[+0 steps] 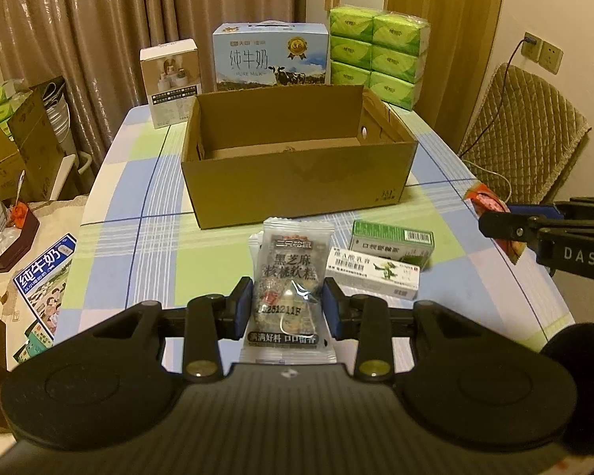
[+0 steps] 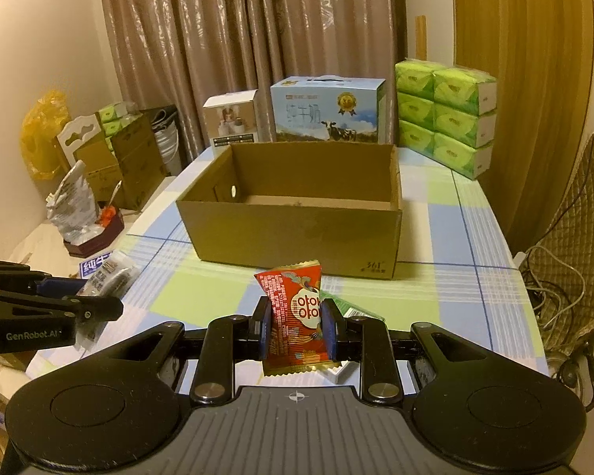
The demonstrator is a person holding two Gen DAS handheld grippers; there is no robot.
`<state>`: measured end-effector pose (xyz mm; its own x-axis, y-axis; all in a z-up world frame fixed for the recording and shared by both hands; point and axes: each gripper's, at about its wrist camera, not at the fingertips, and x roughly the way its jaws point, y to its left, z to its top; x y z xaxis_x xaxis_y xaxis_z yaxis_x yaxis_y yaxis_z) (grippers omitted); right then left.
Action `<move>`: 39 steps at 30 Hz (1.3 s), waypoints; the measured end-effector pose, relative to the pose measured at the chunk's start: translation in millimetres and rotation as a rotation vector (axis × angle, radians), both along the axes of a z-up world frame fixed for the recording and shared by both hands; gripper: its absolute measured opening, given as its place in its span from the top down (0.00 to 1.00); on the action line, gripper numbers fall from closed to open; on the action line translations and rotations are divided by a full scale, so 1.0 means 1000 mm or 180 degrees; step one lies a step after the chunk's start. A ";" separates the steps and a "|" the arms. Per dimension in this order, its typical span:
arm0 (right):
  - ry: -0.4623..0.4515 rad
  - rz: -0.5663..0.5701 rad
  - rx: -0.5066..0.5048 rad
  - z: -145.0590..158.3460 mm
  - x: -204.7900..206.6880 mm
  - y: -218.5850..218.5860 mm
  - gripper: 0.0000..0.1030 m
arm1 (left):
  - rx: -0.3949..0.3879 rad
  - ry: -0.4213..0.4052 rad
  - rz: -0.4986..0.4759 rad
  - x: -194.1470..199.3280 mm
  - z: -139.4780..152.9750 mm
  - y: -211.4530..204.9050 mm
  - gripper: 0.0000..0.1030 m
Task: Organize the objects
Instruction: 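Carry packet and candy over the box and open both grippers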
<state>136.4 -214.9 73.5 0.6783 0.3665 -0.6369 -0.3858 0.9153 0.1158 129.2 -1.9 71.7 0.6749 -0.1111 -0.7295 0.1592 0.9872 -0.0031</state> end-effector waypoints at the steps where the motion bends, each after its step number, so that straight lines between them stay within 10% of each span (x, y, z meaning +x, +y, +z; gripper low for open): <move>1: 0.0007 -0.0009 0.0008 0.002 0.004 -0.001 0.78 | -0.0006 -0.0001 -0.0001 0.003 0.001 0.000 0.69; 18: -0.0009 -0.0068 0.0187 0.042 0.116 0.001 0.78 | -0.0043 -0.0100 0.0027 0.105 0.031 0.012 0.69; 39: 0.0274 -0.0239 0.0210 0.014 0.249 0.011 0.78 | -0.0120 -0.0082 0.0084 0.264 0.008 0.008 0.66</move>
